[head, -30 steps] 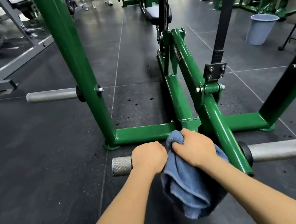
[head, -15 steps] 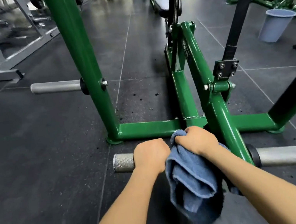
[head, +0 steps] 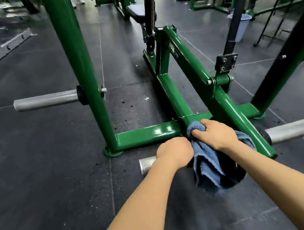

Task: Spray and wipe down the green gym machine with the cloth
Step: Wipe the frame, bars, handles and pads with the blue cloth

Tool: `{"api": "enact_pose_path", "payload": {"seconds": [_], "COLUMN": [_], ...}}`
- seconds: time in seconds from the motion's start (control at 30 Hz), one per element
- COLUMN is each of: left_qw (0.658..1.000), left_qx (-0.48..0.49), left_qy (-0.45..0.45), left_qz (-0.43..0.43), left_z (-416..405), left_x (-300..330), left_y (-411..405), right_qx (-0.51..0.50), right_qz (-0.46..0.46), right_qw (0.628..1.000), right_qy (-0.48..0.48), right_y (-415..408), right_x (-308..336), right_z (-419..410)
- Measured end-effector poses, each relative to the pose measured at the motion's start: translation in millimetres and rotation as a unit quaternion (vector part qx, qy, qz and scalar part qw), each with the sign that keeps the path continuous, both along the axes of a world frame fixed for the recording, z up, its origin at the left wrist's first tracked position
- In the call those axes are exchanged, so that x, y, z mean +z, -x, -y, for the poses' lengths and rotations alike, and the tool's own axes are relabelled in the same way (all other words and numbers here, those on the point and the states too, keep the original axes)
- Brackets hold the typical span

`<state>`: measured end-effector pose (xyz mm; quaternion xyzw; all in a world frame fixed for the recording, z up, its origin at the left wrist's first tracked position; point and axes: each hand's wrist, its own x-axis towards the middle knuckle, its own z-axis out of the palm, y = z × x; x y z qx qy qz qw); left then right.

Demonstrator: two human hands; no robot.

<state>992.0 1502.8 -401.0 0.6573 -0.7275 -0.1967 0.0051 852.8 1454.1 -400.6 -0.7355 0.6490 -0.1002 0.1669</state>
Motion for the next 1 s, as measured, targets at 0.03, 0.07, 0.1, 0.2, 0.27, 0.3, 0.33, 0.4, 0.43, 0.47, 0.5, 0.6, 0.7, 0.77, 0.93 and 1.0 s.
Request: {"api": "enact_pose_path", "payload": {"seconds": [0.03,0.07,0.1,0.2,0.27,0.3,0.33,0.4,0.43,0.47,0.5,0.6,0.7,0.77,0.93,1.0], "left_qw": [1.0,0.999,0.998,0.988,0.985,0.982,0.979,0.977,0.975,0.974,0.973,0.974,0.974,0.973,0.98,0.985], "left_qx": [-0.023,-0.037,-0.047,-0.058,-0.073,-0.086,-0.097,-0.108,-0.116,-0.121,-0.123,-0.117,-0.108,-0.111,-0.104,-0.117], "left_qy": [-0.013,-0.01,0.005,0.057,0.079,0.09,0.104,0.11,0.115,0.12,0.12,0.12,0.126,0.125,0.11,0.086], "left_qz": [-0.008,0.009,0.045,0.128,0.137,0.142,0.144,0.146,0.148,0.152,0.154,0.152,0.151,0.156,0.126,0.096], "left_z": [-1.1,-4.3,-9.5,-28.6,-35.0,-34.6,-33.1,-33.2,-32.9,-34.3,-33.8,-30.4,-30.7,-30.7,-30.1,-26.5], "left_x": [-0.6,-1.2,0.0,3.1,3.4,3.6,1.5,-0.1,-1.6,-2.6,-3.4,-3.2,-2.1,-3.5,-4.1,-3.8], "left_y": [-9.5,-18.3,-27.5,-45.0,-45.6,-46.1,-46.7,-47.8,-48.0,-48.0,-47.8,-44.7,-44.7,-44.2,-48.3,-57.7], "right_qx": [-0.004,-0.001,0.002,0.013,0.053,0.084,0.108,0.088,0.048,0.012,-0.015,-0.064,-0.051,-0.038,0.076,0.073], "right_qz": [-0.011,-0.026,-0.033,0.012,0.068,0.078,0.077,0.055,0.047,0.04,0.029,-0.067,-0.074,-0.027,0.02,0.008], "right_qw": [1.0,1.0,0.998,0.987,0.982,0.981,0.982,0.989,0.992,0.994,0.995,0.992,0.988,0.987,0.985,0.988], "right_qy": [0.003,0.017,0.051,0.158,0.17,0.156,0.135,0.106,0.104,0.102,0.098,0.083,0.127,0.155,0.154,0.133], "right_y": [-6.3,-14.4,-24.6,-52.5,-47.5,-39.2,-27.6,-1.2,9.6,16.1,17.3,1.4,-18.4,-31.7,-15.4,-7.4], "right_x": [1.0,0.2,-1.5,-4.8,-5.9,-4.3,-3.3,-3.3,-3.4,-5.1,-6.9,-8.3,-7.3,-10.9,-12.8,-7.2], "right_z": [-8.8,-18.5,-30.4,-66.0,-73.3,-70.6,-65.7,-52.0,-44.9,-38.5,-32.0,-24.9,-39.8,-58.6,-77.4,-68.4]}}
